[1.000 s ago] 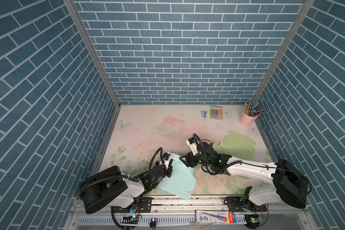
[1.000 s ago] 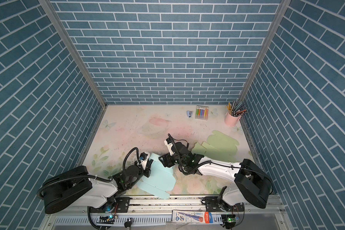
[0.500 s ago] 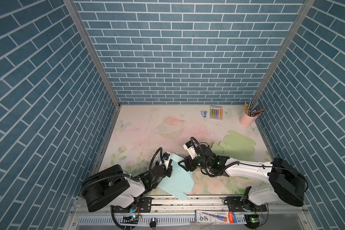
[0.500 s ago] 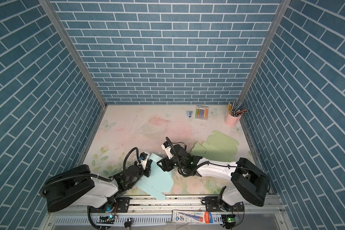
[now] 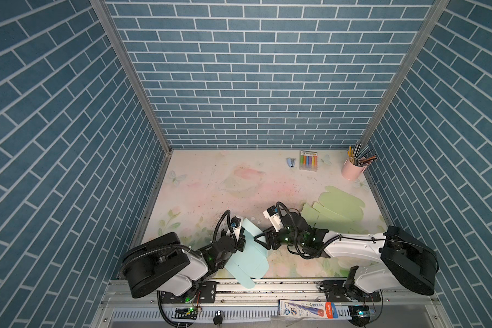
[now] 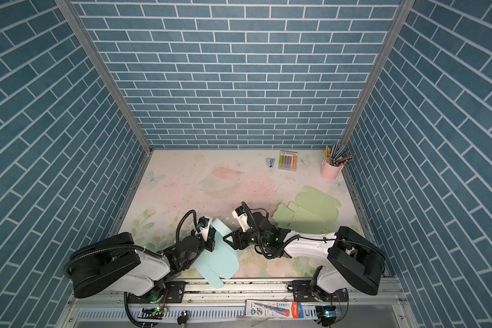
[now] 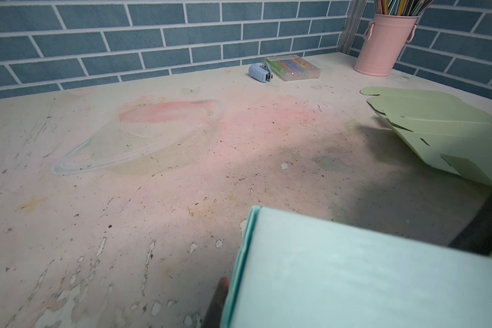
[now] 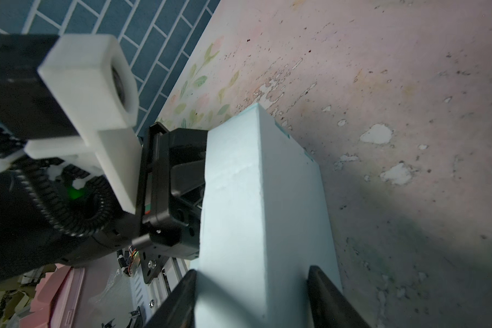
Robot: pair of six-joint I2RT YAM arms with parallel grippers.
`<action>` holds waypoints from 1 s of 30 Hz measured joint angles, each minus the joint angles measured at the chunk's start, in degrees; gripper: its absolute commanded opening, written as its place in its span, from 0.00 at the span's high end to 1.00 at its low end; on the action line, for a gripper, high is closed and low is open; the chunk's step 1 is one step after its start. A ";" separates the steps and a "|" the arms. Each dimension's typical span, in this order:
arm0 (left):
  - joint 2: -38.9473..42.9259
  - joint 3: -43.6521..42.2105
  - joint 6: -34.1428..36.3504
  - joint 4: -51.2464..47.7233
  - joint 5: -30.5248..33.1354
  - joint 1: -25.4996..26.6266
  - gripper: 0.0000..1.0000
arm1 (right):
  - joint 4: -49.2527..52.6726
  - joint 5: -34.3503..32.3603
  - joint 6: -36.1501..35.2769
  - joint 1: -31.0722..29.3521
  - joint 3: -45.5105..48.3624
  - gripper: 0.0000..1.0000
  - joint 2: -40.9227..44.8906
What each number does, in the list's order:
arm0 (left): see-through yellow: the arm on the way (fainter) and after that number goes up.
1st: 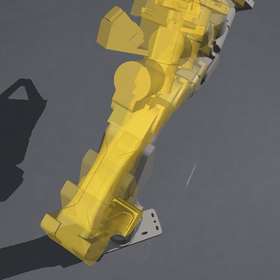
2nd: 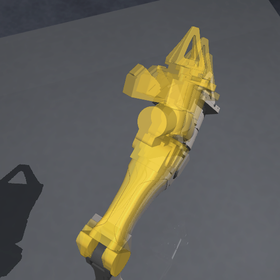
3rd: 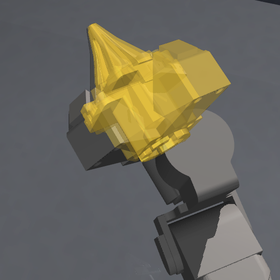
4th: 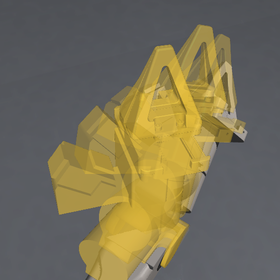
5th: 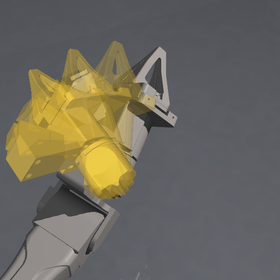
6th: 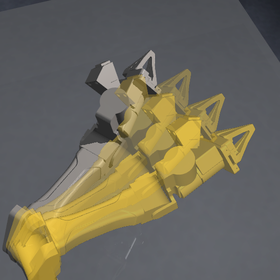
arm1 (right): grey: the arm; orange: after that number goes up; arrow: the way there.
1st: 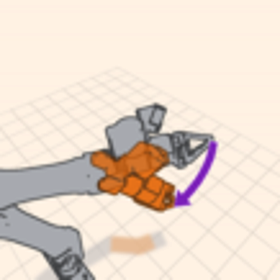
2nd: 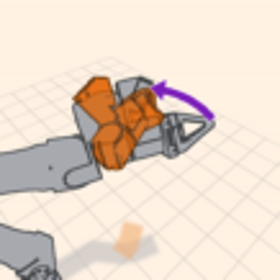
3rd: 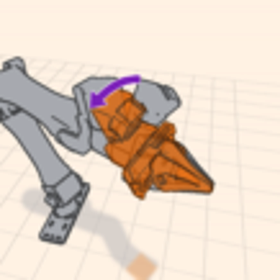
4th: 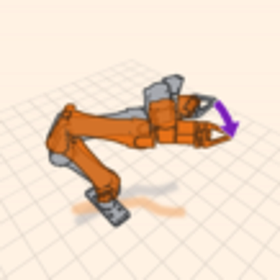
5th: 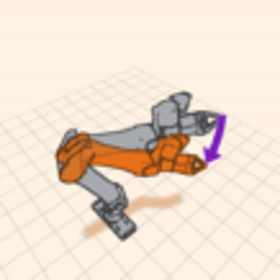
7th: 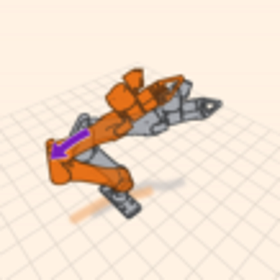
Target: Fold the paper box
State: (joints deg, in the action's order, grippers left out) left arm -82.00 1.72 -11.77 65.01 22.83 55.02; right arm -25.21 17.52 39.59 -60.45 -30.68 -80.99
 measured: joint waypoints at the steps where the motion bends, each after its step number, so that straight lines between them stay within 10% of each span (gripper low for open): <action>1: 0.00 -0.07 0.00 0.07 0.00 0.00 0.83 | -0.59 0.22 0.44 0.00 0.22 0.39 -0.02; 30: -6.75 -0.20 0.87 8.37 2.43 -0.74 0.82 | -12.15 2.32 5.38 0.07 1.09 0.41 -5.73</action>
State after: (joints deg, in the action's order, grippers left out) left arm -88.75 1.52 -10.90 73.38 25.26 54.28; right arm -37.36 19.84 44.97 -60.38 -29.58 -86.72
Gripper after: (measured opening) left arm 0.182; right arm 0.596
